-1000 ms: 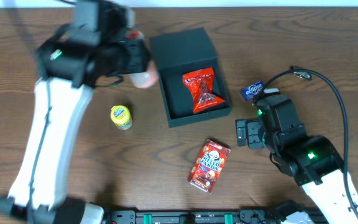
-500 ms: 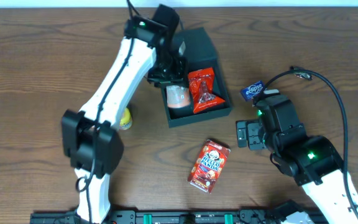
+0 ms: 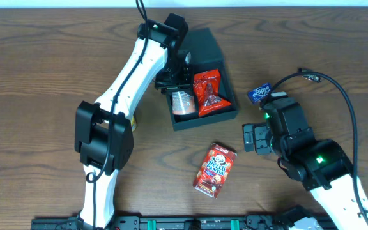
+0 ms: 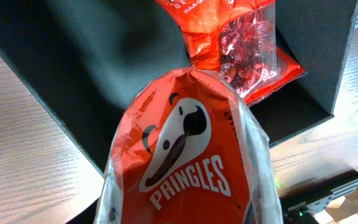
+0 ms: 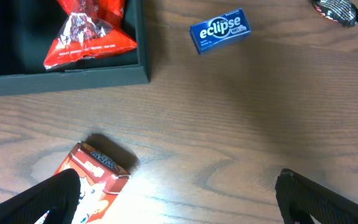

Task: Pack container
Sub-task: 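Lift the Pringles can and carry it over the green box, then lower the can into the box beside the bag and release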

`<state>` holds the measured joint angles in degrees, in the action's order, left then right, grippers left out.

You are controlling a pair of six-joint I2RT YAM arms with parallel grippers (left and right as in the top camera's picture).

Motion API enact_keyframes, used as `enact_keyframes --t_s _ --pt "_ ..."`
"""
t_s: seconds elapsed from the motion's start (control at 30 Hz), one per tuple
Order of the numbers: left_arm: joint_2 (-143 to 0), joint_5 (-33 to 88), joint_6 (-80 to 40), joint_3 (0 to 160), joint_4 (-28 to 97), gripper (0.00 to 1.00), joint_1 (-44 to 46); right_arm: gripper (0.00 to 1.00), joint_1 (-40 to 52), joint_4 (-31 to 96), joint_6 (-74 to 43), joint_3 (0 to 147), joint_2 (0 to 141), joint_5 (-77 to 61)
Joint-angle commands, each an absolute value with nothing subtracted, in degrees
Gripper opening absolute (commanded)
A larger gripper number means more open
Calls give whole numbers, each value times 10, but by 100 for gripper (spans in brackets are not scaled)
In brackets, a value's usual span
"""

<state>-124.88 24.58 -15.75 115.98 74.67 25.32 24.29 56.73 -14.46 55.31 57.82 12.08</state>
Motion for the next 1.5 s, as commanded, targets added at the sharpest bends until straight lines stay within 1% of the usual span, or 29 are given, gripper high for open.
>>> enact_keyframes --t_s 0.0,0.13,0.8,0.83,0.87,0.9,0.97,1.0,1.1,1.17,1.2,1.23,1.27,1.33,1.37,1.4,1.43,1.47 --pt "-1261 223 -174 1174 745 6 263 99 248 568 -150 553 578 127" --pt "-1263 189 -186 1172 740 6 277 99 248 568 -150 553 578 127" --pt "-1263 165 -220 1078 688 6 283 99 248 571 -150 553 578 127" --pt "-1263 165 -219 1078 687 8 283 99 248 571 -150 553 578 127" --pt "-1263 165 -220 1078 686 12 283 99 248 571 -150 553 578 127" --pt "-1263 165 -223 1078 686 20 283 99 248 571 -150 553 578 127" --pt "-1263 165 -223 1078 686 22 283 99 248 571 -150 553 578 127" --pt "-1263 165 -223 1078 685 25 283 99 248 571 -150 553 578 127" --pt "-1263 165 -223 1078 685 36 283 99 248 571 -150 553 578 127" --pt "-1263 165 -223 1078 685 51 283 99 248 571 -150 553 578 127" --pt "-1263 165 -223 1078 685 67 283 99 248 571 -150 553 578 127" --pt "-1263 165 -223 1078 685 72 283 99 248 571 -150 553 578 127" --pt "-1263 165 -223 1078 685 75 283 99 248 571 -150 553 578 127" --pt "-1263 165 -223 1078 685 91 283 99 248 571 -150 553 578 127" --pt "-1263 165 -223 1078 685 96 283 99 248 571 -150 553 578 127" --pt "-1263 165 -223 1078 685 98 283 99 248 571 -150 553 578 127" --pt "-1263 165 -223 1078 684 95 283 99 248 571 -150 553 578 127" --pt "-1263 165 -223 1078 684 95 283 99 248 571 -150 553 578 127"
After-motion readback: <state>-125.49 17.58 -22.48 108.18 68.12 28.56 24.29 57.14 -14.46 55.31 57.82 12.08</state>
